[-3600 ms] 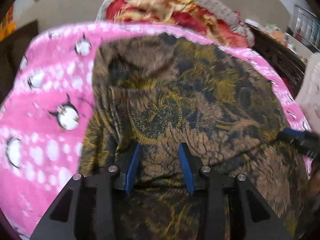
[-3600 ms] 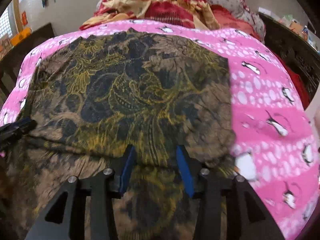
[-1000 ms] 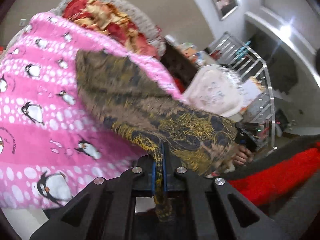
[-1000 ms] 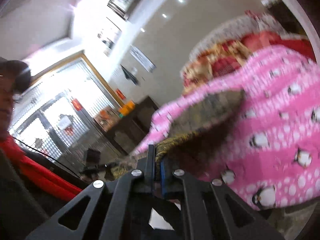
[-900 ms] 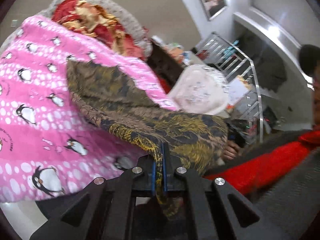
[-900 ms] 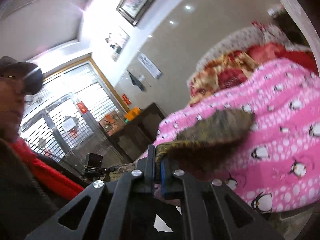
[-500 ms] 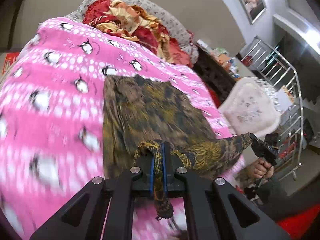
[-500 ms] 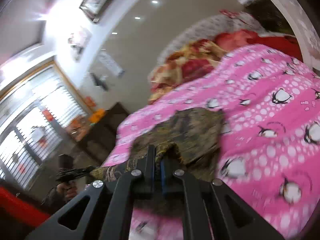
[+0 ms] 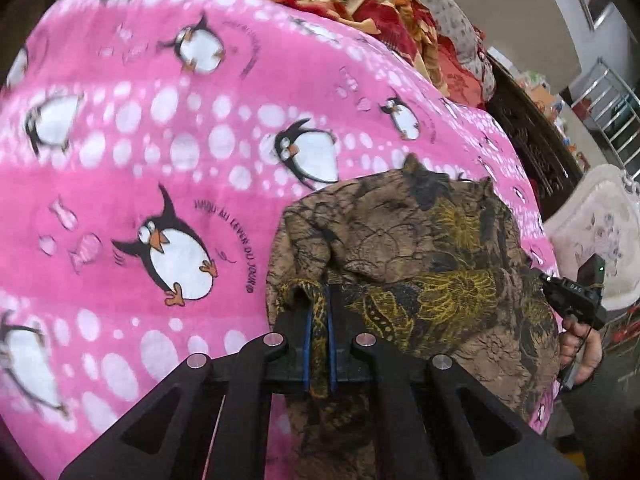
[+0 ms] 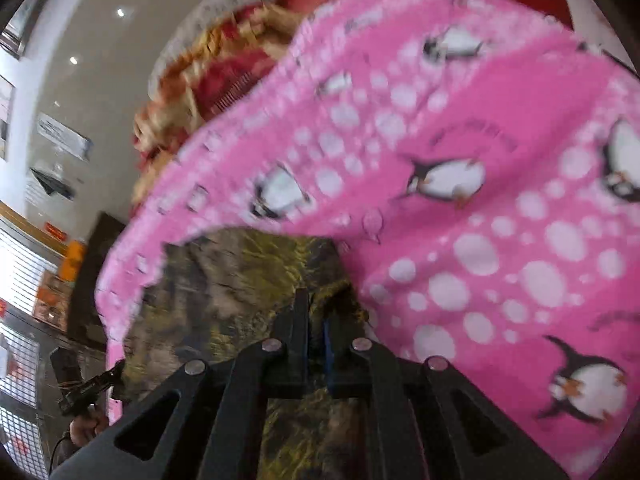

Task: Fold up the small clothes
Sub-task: 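Fold the held hem up over the shirt strip toward the collar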

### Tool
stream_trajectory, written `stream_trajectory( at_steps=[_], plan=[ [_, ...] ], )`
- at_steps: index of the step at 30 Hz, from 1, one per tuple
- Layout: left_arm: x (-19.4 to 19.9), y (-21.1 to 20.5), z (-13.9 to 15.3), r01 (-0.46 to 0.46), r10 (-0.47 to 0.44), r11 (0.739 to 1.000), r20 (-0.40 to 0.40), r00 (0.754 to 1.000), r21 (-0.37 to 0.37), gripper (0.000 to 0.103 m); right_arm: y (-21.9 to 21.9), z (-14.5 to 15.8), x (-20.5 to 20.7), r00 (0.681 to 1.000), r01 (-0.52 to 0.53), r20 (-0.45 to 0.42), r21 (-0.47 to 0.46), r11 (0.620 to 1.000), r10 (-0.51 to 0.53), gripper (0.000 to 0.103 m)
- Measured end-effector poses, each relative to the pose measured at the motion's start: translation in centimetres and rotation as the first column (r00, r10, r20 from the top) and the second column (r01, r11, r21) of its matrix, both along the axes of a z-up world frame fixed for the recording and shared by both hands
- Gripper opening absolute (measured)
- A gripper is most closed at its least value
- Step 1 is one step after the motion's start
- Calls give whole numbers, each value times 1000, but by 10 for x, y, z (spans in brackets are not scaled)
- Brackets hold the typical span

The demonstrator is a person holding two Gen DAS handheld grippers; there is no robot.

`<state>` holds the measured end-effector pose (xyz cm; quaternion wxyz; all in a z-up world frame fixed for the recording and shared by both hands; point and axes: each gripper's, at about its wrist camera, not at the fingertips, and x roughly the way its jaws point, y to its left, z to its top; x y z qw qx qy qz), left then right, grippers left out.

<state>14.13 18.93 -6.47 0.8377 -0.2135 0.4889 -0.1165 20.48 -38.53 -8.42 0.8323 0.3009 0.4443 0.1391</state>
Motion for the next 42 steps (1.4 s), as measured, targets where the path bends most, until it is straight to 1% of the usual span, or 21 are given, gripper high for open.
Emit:
stream_trajectory(
  at_steps=[3, 7, 11, 13, 15, 17, 19, 22, 23, 24, 26, 27, 28, 29, 30, 31, 33, 34, 37, 40, 42],
  plan=[
    [-3, 12, -6, -36, 36, 996, 9, 999, -80, 0, 4, -2, 5, 1000, -2, 10, -15, 1000, 2, 7],
    [-18, 20, 3, -54, 59, 994, 50, 997, -96, 0, -1, 12, 0, 999, -45, 10, -10, 999, 45, 15],
    [-38, 32, 27, -159, 157, 987, 102, 982, 15, 5, -11, 53, -27, 990, -47, 128, -84, 995, 58, 38],
    [-53, 25, 47, -180, 162, 979, 182, 970, 90, 4, -7, 73, -44, 981, -58, 170, -175, 983, 88, 40],
    [-63, -10, 66, -46, 13, 991, 246, 969, 127, 4, 13, 88, -55, 967, -123, 181, -286, 950, 179, 40],
    [-67, -55, 70, 118, -156, 979, 239, 958, 169, 5, 36, 89, -61, 945, -218, 159, -345, 913, 285, 40],
    [-64, -105, 55, 279, -311, 940, 158, 937, 197, 5, 65, 78, -58, 924, -313, 76, -414, 855, 375, 40],
    [-51, -139, 16, 354, -367, 900, 5, 930, 256, 5, 91, 42, -39, 915, -389, -101, -480, 786, 392, 41],
    [-46, -142, 8, 344, -359, 895, 3, 933, 284, 5, 94, 33, -34, 913, -396, -118, -489, 777, 391, 41],
    [-41, -141, 9, 333, -351, 901, 16, 936, 278, 5, 98, 32, -29, 913, -389, -101, -510, 767, 396, 46],
    [-18, -133, 12, 296, -305, 925, 5, 952, 237, 2, 109, 32, -11, 911, -394, -121, -542, 743, 395, 56],
    [5, -123, 17, 234, -244, 943, 14, 970, 235, 2, 113, 32, 1, 911, -396, -128, -544, 740, 393, 57],
    [18, -118, 19, 193, -204, 946, 18, 979, 262, 1, 117, 35, 17, 915, -384, -116, -542, 747, 386, 57],
    [35, -108, 23, 137, -152, 949, 30, 988, 283, 0, 118, 38, 28, 921, -368, -99, -540, 757, 377, 52],
    [50, -87, 33, 19, -38, 957, 63, 997, 289, 0, 119, 47, 36, 932, -334, -63, -534, 777, 357, 48],
    [54, -73, 42, -83, 56, 950, 95, 994, 302, 0, 115, 61, 41, 949, -268, 6, -508, 818, 315, 48],
    [50, -59, 61, -177, 134, 948, 172, 976, 266, 0, 105, 84, 37, 963, -178, 110, -427, 886, 246, 48],
    [45, -60, 69, -181, 126, 952, 222, 967, 246, 0, 103, 96, 29, 961, -134, 171, -401, 906, 217, 48],
    [41, -76, 65, -171, 98, 949, 268, 958, 264, 0, 108, 104, 10, 957, -25, 248, -440, 898, 148, 51],
    [45, -96, 33, -124, 69, 953, 200, 977, 277, 0, 110, 79, 4, 979, 52, 199, -447, 893, 42, 52],
    [42, -98, 7, -129, 79, 945, 172, 982, 300, 0, 112, 54, 9, 988, 57, 150, -516, 855, 25, 52]
  ],
)
